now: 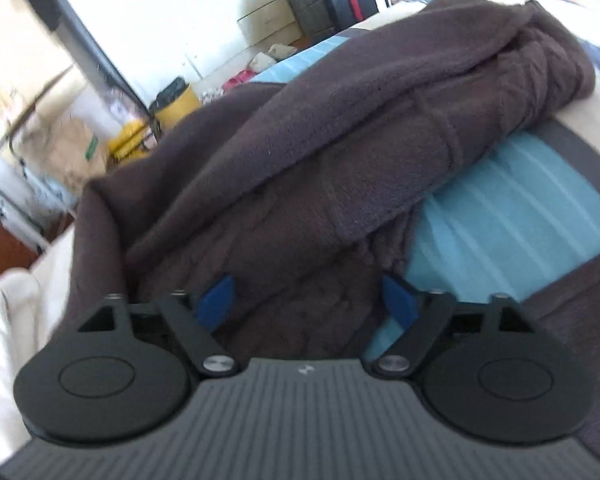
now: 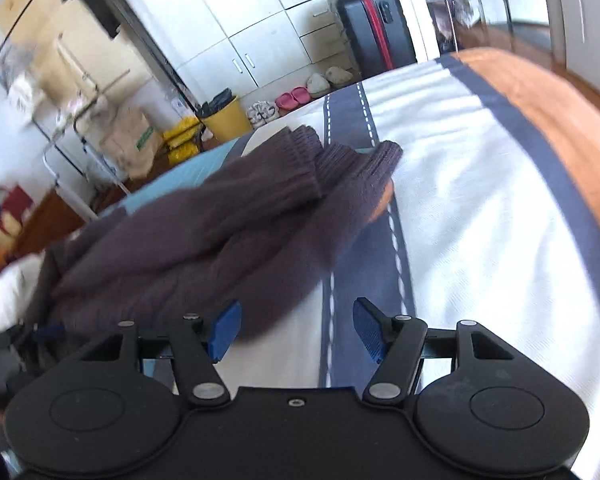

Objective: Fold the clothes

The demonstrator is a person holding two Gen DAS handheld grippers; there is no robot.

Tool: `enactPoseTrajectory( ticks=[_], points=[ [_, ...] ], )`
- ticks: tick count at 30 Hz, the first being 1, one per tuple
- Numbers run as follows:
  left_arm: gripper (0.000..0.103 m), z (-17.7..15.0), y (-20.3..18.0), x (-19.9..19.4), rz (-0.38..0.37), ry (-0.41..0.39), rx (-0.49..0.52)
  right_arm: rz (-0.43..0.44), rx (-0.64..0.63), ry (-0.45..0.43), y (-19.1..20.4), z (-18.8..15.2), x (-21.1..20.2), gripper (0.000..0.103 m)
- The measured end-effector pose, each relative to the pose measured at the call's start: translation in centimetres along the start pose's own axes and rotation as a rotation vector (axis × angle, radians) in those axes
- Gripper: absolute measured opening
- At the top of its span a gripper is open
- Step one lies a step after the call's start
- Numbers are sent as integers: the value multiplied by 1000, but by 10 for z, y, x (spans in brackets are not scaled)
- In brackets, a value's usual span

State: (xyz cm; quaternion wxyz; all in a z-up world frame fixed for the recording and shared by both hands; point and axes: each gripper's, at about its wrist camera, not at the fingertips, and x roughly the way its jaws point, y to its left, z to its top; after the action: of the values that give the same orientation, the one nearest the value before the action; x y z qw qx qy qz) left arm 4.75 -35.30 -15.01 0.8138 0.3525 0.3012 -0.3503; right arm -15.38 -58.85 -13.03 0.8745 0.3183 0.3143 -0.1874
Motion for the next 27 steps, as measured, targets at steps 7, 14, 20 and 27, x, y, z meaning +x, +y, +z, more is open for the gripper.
enactPoseTrajectory(
  ticks=[7,14,20,27],
  points=[
    [101,14,30,34,-48,45,-179,-91,11,-134,-4,18,65,70],
    [27,26,41,19,29,-92,-152,-128,7,-317,23,36,43,11],
    [18,30,61,-24,94,-226,-236,-124,-100,-491,56,61,-52,10],
    [0,24,61,-105,209,-528,-201,-137,-127,-634,72,54,-148,8]
  ],
)
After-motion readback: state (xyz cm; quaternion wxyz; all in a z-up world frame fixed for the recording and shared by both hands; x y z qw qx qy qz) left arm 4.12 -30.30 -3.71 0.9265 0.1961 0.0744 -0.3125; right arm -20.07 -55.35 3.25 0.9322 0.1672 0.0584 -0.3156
